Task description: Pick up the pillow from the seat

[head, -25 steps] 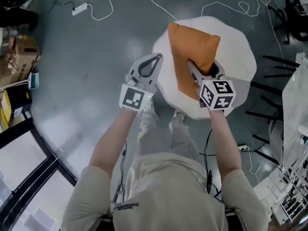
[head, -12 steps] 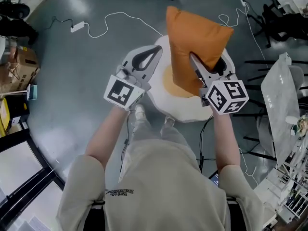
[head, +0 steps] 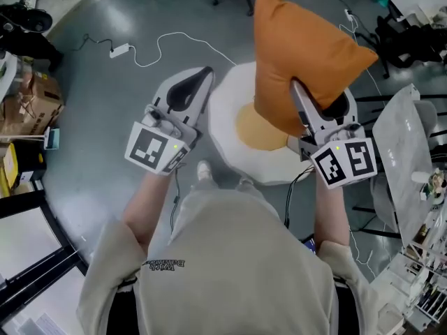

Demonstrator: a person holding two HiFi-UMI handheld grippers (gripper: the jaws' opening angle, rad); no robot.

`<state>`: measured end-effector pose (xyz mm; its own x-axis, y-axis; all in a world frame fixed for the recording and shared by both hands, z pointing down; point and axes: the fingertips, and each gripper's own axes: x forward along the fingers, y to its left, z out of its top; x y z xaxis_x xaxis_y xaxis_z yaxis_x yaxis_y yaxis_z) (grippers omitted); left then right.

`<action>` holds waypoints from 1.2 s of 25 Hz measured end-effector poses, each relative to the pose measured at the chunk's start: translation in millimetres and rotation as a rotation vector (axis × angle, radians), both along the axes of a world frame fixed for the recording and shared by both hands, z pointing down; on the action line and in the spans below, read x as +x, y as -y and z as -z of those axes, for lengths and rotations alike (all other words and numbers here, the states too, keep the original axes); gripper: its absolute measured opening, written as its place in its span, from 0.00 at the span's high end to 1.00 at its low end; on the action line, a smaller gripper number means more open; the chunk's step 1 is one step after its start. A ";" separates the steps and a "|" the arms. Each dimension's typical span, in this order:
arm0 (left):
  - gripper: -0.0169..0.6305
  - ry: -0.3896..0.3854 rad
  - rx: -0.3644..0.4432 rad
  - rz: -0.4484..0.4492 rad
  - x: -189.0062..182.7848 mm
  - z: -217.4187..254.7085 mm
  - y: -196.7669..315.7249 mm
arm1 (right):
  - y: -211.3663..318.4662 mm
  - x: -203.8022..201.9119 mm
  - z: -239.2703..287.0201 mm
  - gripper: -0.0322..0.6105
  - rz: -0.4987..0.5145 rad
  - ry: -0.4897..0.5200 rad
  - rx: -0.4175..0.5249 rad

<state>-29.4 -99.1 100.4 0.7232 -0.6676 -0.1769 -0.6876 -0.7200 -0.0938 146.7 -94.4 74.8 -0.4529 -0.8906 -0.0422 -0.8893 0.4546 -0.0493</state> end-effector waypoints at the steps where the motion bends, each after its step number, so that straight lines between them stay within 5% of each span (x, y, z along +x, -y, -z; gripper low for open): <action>1: 0.96 0.014 0.017 0.010 -2.5 4.5 -2.8 | -4.6 2.0 8.7 0.43 -0.008 0.014 0.025; 8: 0.96 0.061 0.040 0.024 -16.6 9.7 -26.4 | -33.9 5.9 35.9 0.42 -0.056 0.061 0.136; 16: 0.96 0.009 0.017 -0.015 -8.5 5.4 -40.0 | -50.9 8.8 14.4 0.42 -0.078 0.085 0.116; 30: 0.96 0.049 -0.014 -0.007 0.2 -5.4 -42.7 | -56.2 11.5 4.0 0.41 -0.075 0.102 0.094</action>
